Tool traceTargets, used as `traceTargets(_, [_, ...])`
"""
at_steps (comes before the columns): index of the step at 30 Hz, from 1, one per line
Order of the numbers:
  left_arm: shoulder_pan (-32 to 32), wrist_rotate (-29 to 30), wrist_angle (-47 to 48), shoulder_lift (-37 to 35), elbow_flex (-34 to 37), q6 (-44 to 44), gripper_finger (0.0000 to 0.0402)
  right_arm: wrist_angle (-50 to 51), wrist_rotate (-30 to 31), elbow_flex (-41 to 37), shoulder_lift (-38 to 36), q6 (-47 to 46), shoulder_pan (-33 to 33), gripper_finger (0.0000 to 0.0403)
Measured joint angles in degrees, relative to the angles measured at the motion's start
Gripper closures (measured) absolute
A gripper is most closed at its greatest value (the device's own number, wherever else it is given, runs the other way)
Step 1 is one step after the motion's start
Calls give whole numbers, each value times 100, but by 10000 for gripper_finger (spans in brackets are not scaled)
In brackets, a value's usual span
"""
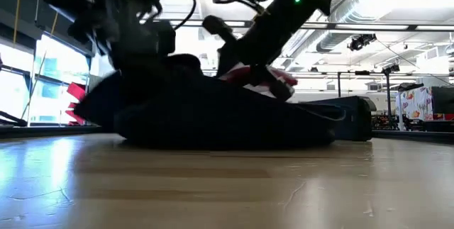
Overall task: Unpack backpack
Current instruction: Put the transparent pink zip bag into the blue backpack, then adjust the blue backpack on the table
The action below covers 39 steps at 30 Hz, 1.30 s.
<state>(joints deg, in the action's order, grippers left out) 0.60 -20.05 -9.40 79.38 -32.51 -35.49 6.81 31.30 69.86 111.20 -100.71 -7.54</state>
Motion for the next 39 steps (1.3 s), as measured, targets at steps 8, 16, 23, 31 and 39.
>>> traceTargets(8, [-199, -25, 2021, -897, -538, 881, 390, -575, -728, 15, 410, 292, -30, 336])
traceTargets(16, [-219, 615, 2799, -1745, -567, 1178, 390, -557, -2216, -20, 448, 1774, 12, 204])
traceTargets(23, [-217, 853, 2882, -2027, -567, 1464, 390, -151, -2639, 106, -36, 2418, -97, 169])
traceTargets(31, [-121, 920, 2744, -1907, -564, 1836, 390, 2830, -2360, 1746, -339, 3574, -217, 167])
traceTargets(39, [86, 862, 1887, -1488, -564, 1974, 390, 5757, -1485, 2743, -339, 3646, 68, 167])
